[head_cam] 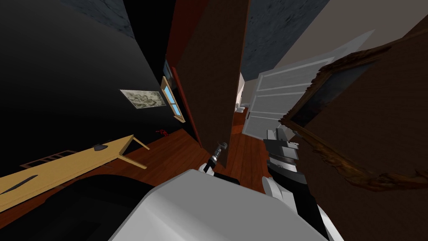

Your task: Push the door open

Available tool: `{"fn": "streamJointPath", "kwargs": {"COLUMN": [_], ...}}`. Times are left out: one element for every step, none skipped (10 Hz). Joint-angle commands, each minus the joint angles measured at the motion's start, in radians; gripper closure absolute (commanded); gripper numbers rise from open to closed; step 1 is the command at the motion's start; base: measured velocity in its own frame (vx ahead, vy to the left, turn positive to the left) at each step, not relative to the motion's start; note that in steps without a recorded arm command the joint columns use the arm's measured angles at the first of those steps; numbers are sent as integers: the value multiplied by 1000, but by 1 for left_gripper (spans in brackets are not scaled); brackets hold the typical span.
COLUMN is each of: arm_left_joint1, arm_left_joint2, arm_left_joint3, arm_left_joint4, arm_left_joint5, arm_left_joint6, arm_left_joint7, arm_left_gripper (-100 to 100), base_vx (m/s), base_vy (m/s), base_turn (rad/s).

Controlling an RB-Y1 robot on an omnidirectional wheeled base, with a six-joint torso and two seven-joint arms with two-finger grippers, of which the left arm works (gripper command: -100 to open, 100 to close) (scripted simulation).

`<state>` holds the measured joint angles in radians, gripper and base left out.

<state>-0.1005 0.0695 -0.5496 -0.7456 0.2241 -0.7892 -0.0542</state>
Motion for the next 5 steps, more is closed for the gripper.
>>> {"fn": "streamJointPath", "kwargs": {"arm_left_joint1": [2,3,2,2,2], "arm_left_joint2": [-2,-5,-4,-4,-4], "arm_left_joint3": [2,3,2,2,2], "arm_left_joint4": [5,7,8,8,8], "arm_left_joint5": [1,2,2,2,2], "arm_left_joint6": [-7,-11,-9,-9,-9], "arm_left_joint7": [0,-1,0,0,0], "arm_left_gripper": [-100,-100,-100,100,100], "base_vx": [185,181,82,-11,-26], "base_vy": [-70,-69,-32,4,12], "base_turn": [-27,-28,1,4,-11]}}
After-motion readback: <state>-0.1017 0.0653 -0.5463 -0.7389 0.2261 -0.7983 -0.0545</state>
